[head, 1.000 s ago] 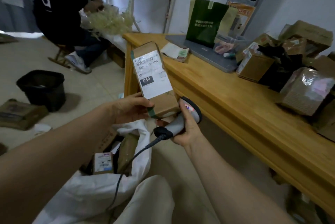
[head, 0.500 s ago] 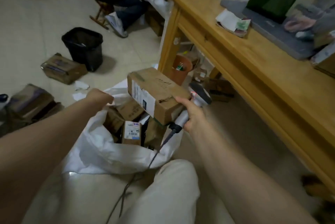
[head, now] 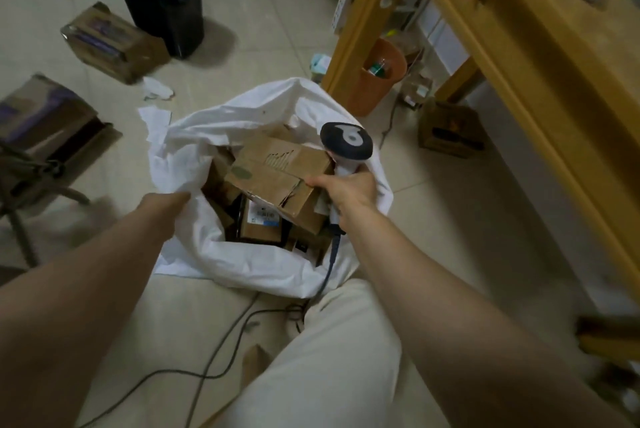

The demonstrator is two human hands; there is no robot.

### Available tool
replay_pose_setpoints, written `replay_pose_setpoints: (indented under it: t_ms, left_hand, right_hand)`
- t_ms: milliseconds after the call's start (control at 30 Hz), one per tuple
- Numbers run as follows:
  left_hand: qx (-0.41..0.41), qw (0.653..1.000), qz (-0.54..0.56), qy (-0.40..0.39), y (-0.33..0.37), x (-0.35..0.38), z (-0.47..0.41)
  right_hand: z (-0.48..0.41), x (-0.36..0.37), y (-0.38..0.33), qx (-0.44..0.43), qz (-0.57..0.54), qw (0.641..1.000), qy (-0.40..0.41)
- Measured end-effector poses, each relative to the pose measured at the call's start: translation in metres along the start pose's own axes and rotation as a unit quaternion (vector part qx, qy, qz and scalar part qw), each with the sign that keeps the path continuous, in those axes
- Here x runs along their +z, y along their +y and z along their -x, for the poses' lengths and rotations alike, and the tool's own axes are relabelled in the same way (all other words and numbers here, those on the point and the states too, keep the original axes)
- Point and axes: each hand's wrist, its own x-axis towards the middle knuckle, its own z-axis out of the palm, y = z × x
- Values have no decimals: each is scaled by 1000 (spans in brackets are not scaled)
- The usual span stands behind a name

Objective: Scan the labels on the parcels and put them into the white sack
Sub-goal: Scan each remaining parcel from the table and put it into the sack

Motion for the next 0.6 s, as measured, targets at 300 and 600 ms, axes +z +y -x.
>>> replay_pose_setpoints:
  t_ms: [300, 600]
  left_hand:
    - [59, 995, 13, -76, 66, -40, -1]
    - [44, 976, -136, -164, 50, -79, -5]
  right_hand:
    - [-10, 38, 9, -62, 164, 984, -10]
    - [3, 93, 26, -64, 317, 939, -116]
